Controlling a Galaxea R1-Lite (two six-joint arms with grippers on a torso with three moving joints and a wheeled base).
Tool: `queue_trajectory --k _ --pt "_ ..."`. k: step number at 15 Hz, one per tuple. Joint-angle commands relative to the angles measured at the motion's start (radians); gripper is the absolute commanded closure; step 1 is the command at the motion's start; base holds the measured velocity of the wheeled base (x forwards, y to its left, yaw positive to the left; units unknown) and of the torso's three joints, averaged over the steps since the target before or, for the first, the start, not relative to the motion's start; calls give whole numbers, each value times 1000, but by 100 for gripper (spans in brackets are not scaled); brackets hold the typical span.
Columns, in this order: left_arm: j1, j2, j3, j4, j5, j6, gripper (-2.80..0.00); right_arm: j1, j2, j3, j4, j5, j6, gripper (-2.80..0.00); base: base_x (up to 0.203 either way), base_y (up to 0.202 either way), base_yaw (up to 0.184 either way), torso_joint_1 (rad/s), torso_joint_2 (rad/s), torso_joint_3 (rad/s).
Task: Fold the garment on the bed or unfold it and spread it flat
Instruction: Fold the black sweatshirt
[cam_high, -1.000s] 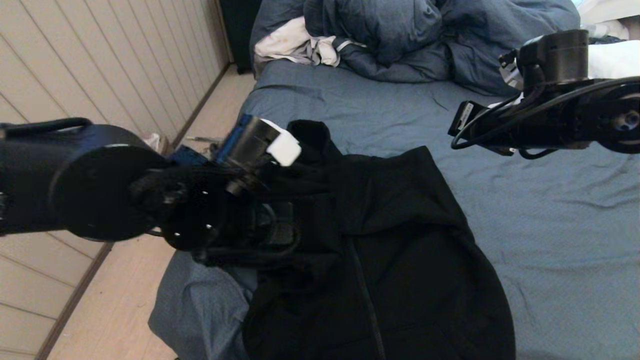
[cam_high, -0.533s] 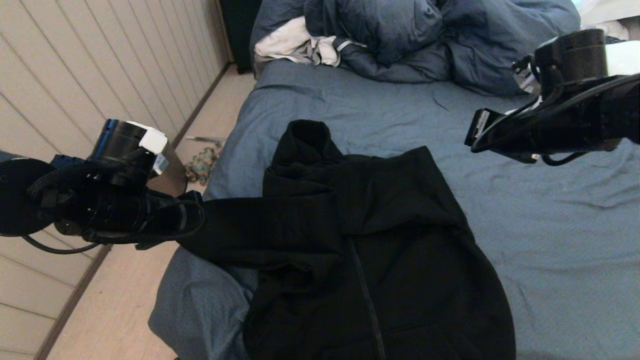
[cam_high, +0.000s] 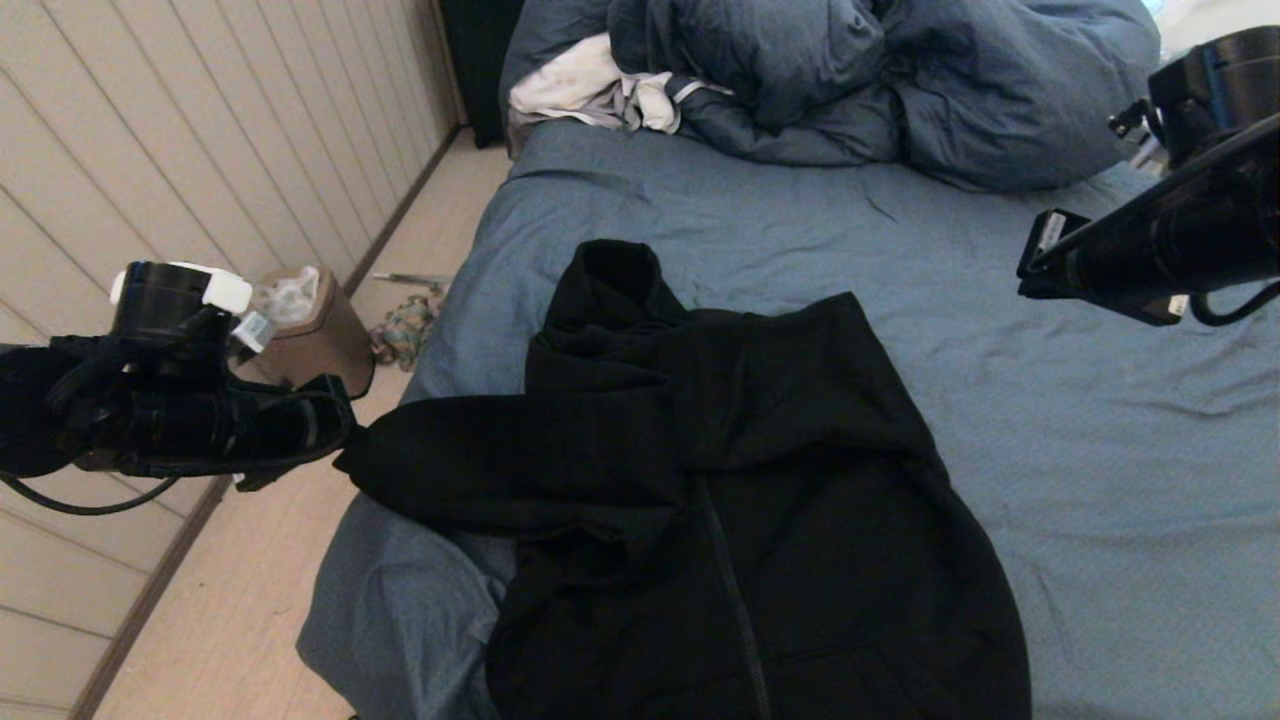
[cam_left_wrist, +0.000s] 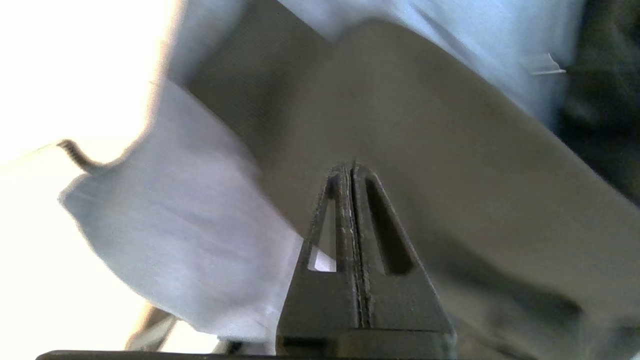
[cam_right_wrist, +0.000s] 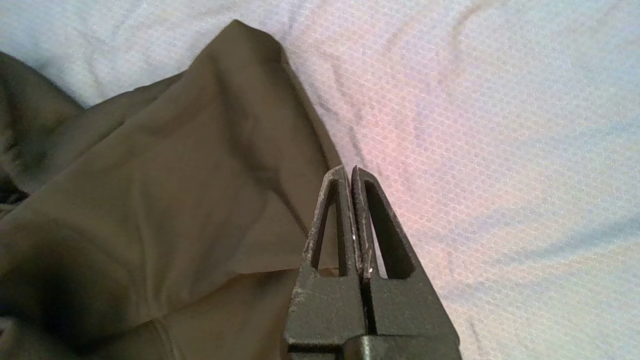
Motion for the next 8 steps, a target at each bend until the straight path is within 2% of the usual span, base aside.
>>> queue_trajectory --k 1,4,8 --pt "50 51 -19 -7 -13 26 -280 30 26 -47 31 -33 2 0 0 0 0 0 0 0" --pt "63 102 -22 -73 -45 35 -280 51 41 -86 55 -64 0 0 0 0 0 0 0 0" --pt "64 152 -23 -95 -42 39 -280 51 46 -90 55 -63 -1 0 0 0 0 0 0 0"
